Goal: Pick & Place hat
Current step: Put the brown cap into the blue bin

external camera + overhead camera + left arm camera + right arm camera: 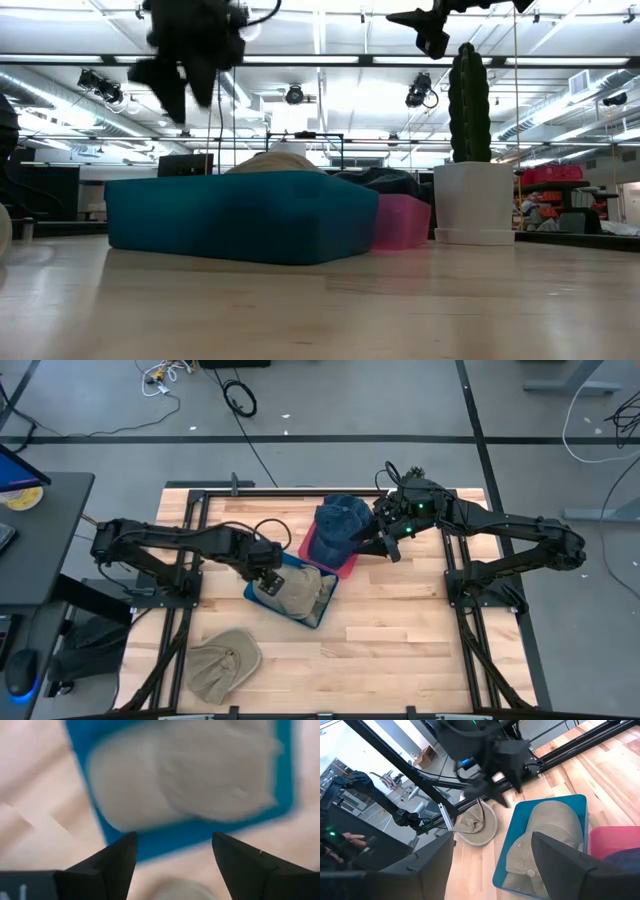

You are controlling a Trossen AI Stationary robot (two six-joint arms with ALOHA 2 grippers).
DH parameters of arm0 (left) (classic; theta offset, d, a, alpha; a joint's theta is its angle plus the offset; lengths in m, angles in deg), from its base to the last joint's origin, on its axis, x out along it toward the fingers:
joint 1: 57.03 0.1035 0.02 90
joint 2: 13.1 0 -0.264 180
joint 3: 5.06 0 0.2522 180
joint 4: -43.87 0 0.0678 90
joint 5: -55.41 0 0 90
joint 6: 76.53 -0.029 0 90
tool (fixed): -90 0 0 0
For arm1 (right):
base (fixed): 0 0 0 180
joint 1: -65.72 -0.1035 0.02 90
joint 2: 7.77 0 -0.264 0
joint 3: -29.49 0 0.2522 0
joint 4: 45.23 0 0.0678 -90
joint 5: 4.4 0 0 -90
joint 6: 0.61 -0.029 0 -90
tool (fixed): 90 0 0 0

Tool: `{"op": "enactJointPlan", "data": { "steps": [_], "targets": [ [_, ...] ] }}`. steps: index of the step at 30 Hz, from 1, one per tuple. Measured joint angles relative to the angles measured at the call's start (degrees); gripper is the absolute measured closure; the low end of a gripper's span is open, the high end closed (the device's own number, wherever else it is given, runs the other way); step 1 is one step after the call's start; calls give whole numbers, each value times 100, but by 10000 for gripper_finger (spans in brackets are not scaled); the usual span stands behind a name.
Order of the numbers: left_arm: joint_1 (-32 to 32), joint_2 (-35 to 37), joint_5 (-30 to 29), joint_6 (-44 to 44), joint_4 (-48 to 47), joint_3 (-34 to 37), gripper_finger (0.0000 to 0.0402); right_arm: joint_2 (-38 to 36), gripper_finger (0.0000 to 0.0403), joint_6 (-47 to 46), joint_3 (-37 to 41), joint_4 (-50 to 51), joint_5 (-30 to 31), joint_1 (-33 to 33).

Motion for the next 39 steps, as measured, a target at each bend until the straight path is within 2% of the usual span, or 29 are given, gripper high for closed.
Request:
{"op": "enactJointPlan", "data": {
  "steps": [2,5,10,13,16,22,28,34,39],
  "targets": [
    [-6,3,482,-32,-102,-302,150,0,134,2,0,0,-1,0],
    [-115,3,934,-603,-98,-704,159,0,134,5,0,1,-1,0],
    [-521,6,1036,-1688,-121,-1013,171,-2,134,37,0,44,-87,0],
    [-850,5,1177,-1834,-516,-1013,174,-2,134,35,0,113,-112,-34],
    [-1170,7,1402,-1323,-1142,-976,174,-2,134,66,0,217,-110,-103],
    [-1806,55,1382,-610,-1437,-429,175,-2,134,219,2,267,-112,-219],
    [-2371,42,1461,-226,-706,428,175,-2,134,256,2,264,-110,-229],
    [-2657,44,1510,244,-438,1221,175,-2,134,258,2,262,-110,-232],
    [-2719,44,1916,215,316,1745,175,-2,134,254,2,254,-110,-243]
  ]
}}
